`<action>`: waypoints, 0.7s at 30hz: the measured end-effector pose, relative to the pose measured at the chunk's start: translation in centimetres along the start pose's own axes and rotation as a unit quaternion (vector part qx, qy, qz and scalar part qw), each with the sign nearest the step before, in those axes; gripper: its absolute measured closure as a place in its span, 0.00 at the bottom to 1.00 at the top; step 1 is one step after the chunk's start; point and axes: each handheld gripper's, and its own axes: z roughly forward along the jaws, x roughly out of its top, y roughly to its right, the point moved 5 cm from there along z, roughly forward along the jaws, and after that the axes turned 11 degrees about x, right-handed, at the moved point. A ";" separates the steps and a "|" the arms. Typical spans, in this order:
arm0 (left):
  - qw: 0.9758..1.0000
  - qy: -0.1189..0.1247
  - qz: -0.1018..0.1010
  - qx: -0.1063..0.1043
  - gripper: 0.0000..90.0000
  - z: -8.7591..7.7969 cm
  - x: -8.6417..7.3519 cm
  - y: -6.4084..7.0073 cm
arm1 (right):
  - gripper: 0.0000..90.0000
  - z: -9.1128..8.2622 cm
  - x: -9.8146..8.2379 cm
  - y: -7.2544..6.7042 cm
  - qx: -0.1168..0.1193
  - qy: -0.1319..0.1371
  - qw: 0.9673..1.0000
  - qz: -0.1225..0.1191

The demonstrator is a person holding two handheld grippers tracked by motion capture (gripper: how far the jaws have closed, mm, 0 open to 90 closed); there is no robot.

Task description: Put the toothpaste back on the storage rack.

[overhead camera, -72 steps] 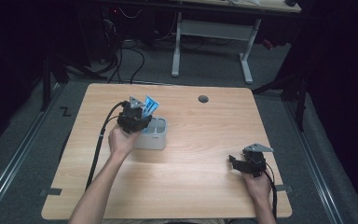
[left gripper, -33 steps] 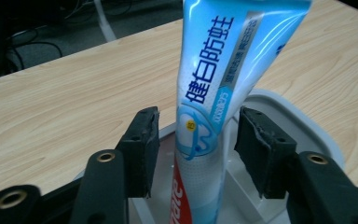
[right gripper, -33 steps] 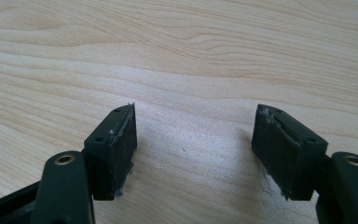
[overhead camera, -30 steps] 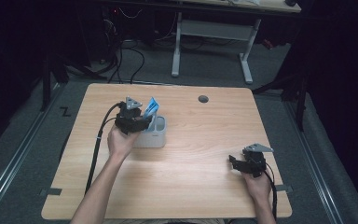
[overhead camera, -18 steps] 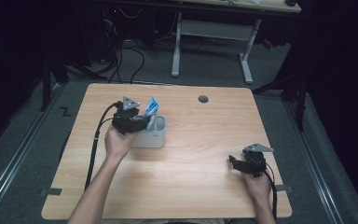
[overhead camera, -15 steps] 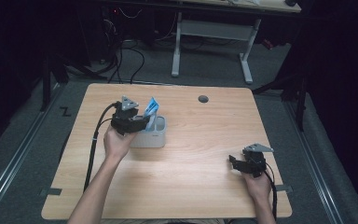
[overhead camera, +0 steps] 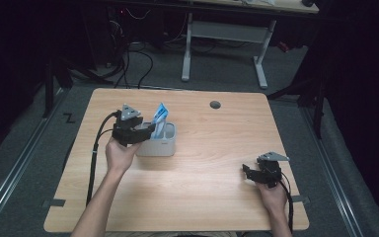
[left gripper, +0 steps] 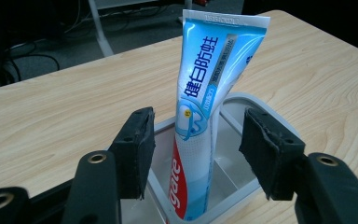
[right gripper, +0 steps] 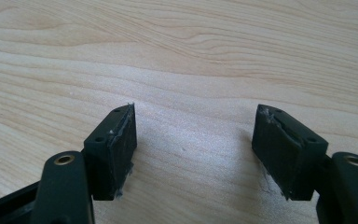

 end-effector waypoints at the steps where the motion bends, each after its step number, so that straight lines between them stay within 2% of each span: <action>1: 1.000 0.002 0.001 0.001 0.50 -0.1 0.0 0.0 | 0.34 0.0 0.0 0.0 0.000 0.000 1.000 0.000; 5: 1.000 0.005 0.002 0.001 0.50 -0.5 0.0 -0.1 | 0.34 0.0 0.0 0.0 0.000 0.000 1.000 0.000; 15: 1.000 0.010 -0.010 0.010 0.49 -1.4 -0.7 -1.1 | 0.34 0.0 0.0 0.0 0.000 0.000 1.000 0.000; 17: 1.000 0.017 -0.014 0.008 0.49 -1.8 -0.8 -1.2 | 0.34 0.0 0.0 0.0 0.000 0.000 1.000 0.000; 21: 1.000 0.018 -0.014 0.011 0.49 -2.3 -1.0 -1.5 | 0.34 0.0 0.0 0.0 0.000 0.000 1.000 0.000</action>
